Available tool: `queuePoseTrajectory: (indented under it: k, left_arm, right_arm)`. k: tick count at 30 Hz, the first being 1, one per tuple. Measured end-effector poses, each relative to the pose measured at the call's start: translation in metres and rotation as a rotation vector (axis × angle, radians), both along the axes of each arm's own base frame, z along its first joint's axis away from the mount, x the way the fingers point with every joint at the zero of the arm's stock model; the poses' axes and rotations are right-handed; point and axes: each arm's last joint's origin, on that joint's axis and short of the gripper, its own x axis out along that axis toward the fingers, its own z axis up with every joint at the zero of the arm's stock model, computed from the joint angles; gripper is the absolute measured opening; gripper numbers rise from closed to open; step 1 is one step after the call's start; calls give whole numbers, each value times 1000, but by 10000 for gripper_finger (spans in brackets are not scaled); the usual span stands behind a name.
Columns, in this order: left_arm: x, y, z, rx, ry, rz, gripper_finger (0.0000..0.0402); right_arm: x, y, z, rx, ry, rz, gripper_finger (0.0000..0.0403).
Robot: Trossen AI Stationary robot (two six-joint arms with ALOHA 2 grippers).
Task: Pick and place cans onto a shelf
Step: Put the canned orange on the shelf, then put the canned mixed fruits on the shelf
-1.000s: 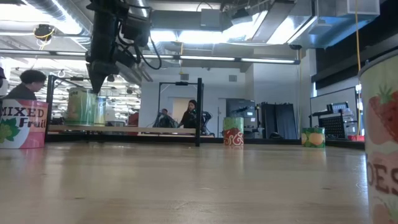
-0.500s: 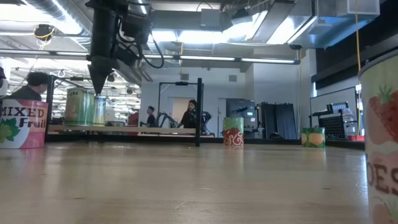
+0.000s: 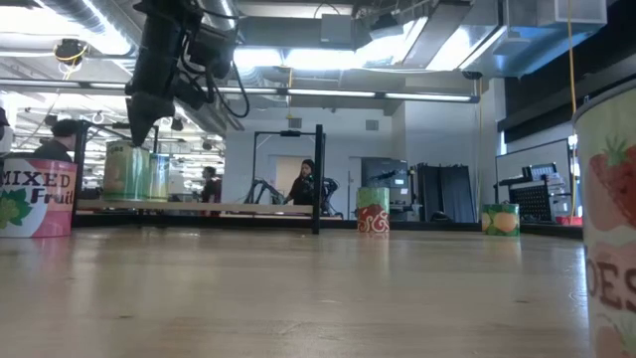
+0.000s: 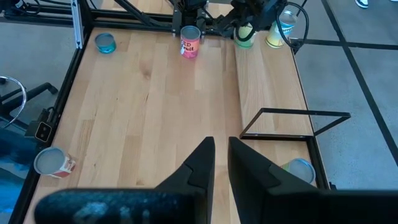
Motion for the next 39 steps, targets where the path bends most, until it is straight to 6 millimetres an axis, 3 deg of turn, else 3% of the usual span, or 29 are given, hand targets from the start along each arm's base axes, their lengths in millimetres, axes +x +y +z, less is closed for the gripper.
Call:
queuePoseTrajectory:
  k: [8,17,21,28,39]
  left_arm:
    - [5,-6,6,-20,-66,-15,0]
    - [19,-43,78,-59,-413,-137,0]
    - [14,-65,97,-174,-460,-182,0]
    - [6,-93,99,-245,-409,-140,17]
    - [8,-114,98,-287,-414,-172,60]
  right_arm:
    - [0,0,0,-1,0,0,48]
    - [-1,0,-1,35,14,-31,48]
    - [-1,0,-1,71,16,-62,48]
    - [-1,0,-1,81,14,-72,48]
    - [8,-1,-6,47,33,-112,54]
